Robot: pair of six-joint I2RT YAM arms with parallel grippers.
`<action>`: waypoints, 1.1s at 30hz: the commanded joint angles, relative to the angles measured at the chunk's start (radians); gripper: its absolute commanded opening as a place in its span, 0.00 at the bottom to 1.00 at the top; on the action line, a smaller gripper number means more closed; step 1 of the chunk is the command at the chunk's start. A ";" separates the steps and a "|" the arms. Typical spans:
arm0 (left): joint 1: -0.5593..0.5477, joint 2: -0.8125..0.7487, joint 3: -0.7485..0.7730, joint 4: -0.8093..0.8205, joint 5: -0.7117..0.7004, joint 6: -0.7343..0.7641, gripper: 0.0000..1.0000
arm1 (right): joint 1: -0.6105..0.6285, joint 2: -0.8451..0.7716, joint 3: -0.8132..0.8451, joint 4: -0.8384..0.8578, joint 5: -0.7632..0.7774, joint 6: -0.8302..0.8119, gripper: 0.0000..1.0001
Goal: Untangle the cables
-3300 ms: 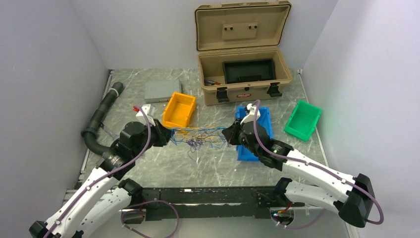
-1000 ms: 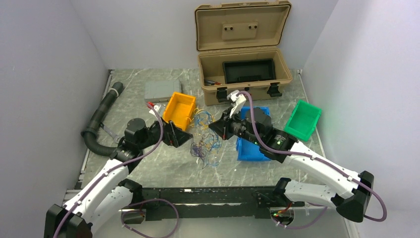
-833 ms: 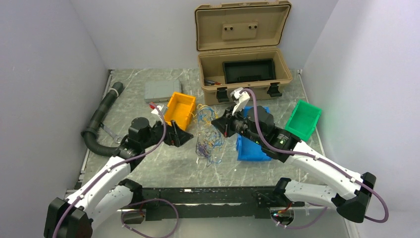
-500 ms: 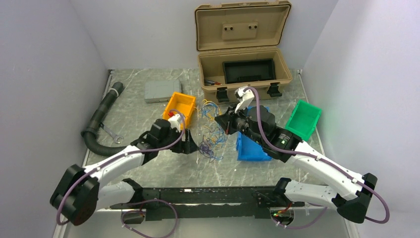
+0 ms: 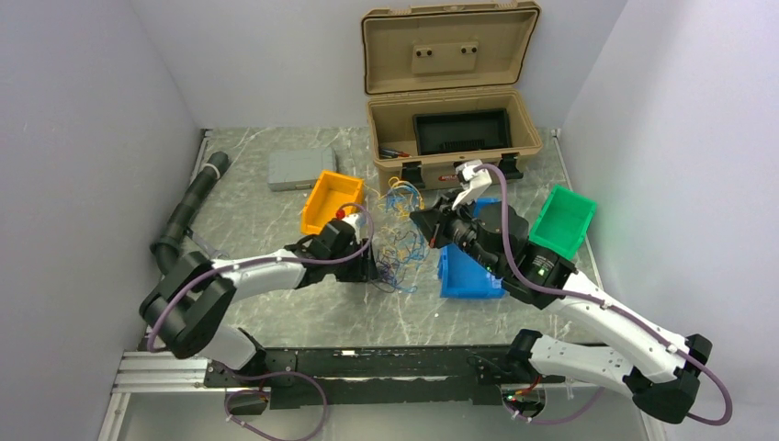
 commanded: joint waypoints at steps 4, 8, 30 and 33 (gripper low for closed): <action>-0.076 0.155 0.088 0.044 -0.015 -0.061 0.40 | -0.001 -0.040 -0.014 0.027 0.065 0.020 0.00; -0.088 0.159 0.101 -0.010 -0.070 -0.076 0.00 | -0.001 -0.076 -0.024 0.003 0.155 0.039 0.00; 0.250 -0.522 0.166 -0.498 0.001 0.321 0.00 | -0.003 0.077 0.044 -0.088 -0.063 -0.082 0.00; 0.249 -0.512 0.200 -0.520 0.063 0.363 0.00 | -0.002 0.163 0.045 -0.077 -0.131 -0.084 0.33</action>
